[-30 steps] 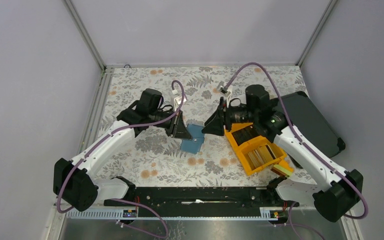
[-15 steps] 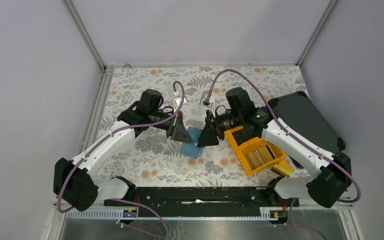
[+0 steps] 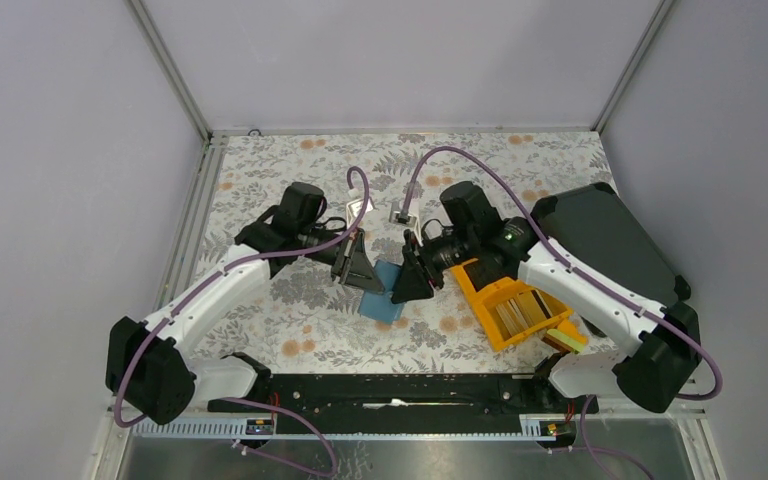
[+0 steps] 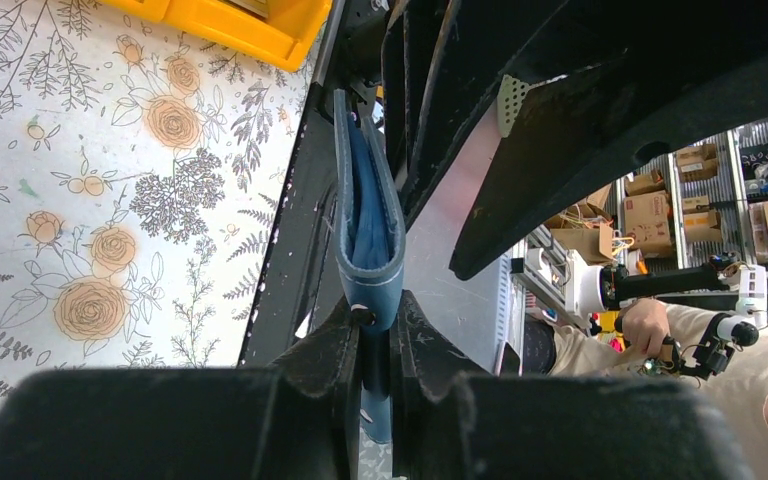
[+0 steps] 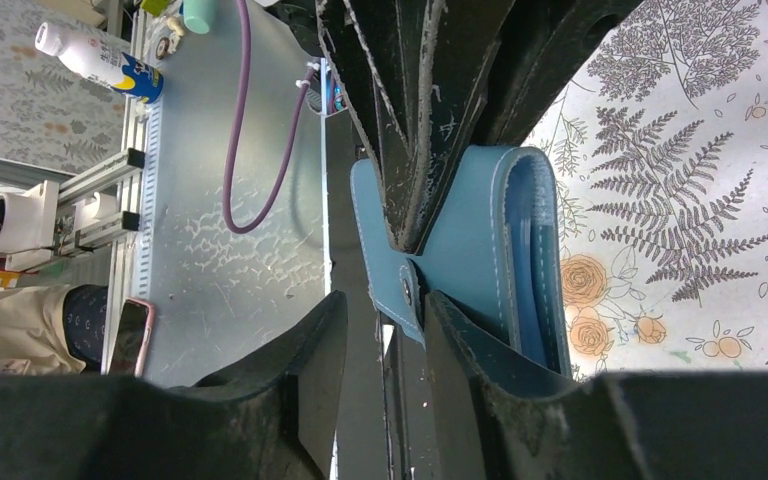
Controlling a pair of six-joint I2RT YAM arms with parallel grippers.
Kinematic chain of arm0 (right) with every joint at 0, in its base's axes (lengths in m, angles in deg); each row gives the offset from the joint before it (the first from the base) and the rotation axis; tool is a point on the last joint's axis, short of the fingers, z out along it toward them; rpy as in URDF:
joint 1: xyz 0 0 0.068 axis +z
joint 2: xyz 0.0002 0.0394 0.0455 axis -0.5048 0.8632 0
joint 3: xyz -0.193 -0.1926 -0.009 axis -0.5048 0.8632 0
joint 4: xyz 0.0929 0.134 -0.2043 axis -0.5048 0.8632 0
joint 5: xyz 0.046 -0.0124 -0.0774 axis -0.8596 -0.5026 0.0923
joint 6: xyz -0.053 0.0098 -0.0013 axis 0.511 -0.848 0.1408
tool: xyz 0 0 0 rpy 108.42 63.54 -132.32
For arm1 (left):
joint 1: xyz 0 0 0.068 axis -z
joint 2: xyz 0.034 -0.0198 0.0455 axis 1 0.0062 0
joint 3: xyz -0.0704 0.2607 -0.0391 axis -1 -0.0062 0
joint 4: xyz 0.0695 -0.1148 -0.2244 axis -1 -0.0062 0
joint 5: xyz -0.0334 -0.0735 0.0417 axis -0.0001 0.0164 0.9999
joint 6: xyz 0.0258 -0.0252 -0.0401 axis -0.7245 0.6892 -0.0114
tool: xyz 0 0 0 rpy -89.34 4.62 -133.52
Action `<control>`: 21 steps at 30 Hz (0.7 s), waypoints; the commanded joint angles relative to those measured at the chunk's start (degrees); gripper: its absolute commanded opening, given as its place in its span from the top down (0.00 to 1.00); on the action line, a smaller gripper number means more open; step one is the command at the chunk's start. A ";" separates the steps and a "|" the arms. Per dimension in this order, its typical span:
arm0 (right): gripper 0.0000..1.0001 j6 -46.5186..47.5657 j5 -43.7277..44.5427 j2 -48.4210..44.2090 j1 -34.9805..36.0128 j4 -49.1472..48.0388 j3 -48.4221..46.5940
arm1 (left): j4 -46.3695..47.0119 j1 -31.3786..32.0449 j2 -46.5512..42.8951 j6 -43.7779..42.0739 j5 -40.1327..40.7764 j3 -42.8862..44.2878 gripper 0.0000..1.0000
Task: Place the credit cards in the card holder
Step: Open the card holder at the center of the board.
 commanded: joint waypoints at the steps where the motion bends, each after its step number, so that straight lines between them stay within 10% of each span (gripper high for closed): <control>1: 0.60 1.79 5.52 3.21 1.81 2.80 -0.09 | 7.31 -0.10 -4.29 0.33 -8.05 1.76 1.00; 14: 1.00 -0.68 7.99 2.07 3.18 -1.44 1.62 | 7.69 -3.70 -3.52 2.03 -5.05 1.64 1.00; 21: 1.00 -1.80 5.17 0.37 4.29 -3.85 2.36 | 10.87 -8.39 1.39 8.69 -1.31 0.62 1.00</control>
